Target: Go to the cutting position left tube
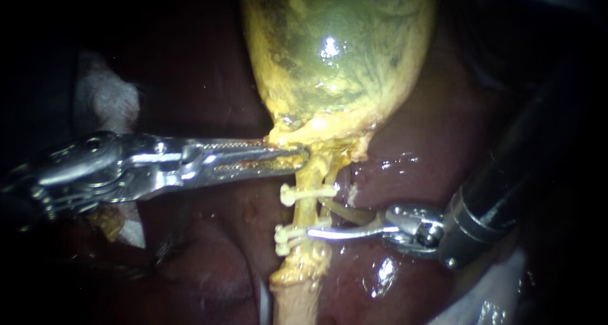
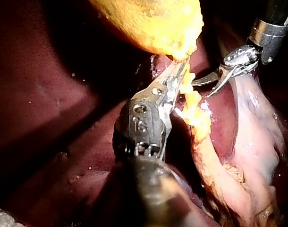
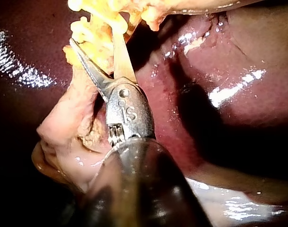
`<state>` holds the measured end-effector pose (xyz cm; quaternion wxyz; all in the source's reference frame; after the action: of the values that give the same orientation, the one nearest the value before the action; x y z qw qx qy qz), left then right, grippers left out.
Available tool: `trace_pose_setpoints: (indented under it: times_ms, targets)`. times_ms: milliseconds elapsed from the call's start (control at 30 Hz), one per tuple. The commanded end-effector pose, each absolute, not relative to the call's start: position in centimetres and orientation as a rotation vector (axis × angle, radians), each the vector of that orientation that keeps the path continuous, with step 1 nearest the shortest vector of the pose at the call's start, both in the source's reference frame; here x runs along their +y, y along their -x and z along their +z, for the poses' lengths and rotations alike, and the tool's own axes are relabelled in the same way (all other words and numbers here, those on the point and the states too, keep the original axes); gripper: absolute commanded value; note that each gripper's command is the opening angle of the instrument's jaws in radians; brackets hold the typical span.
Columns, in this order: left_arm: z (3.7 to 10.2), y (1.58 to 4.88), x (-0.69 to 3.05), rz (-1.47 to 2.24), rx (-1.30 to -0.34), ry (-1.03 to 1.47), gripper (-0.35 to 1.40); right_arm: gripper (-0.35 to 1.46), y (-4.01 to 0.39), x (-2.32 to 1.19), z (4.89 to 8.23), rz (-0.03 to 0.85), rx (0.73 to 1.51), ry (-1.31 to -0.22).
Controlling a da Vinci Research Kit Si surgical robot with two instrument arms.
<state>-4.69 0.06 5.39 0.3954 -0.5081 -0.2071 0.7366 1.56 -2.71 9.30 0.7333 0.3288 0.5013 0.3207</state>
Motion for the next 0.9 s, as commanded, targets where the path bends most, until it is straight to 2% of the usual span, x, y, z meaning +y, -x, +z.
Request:
trace_pose_setpoints:
  times_ms: [33,900]
  targets:
    - [5.39,4.69,0.06,1.867,-0.525,1.288,-0.35,0.9,-1.56,-2.7,9.32,0.706,1.103,-0.722]
    - [5.39,4.7,0.05,1.867,-0.524,1.288,-0.35,0.9,-1.85,-2.64,9.49,0.693,1.099,-0.739]
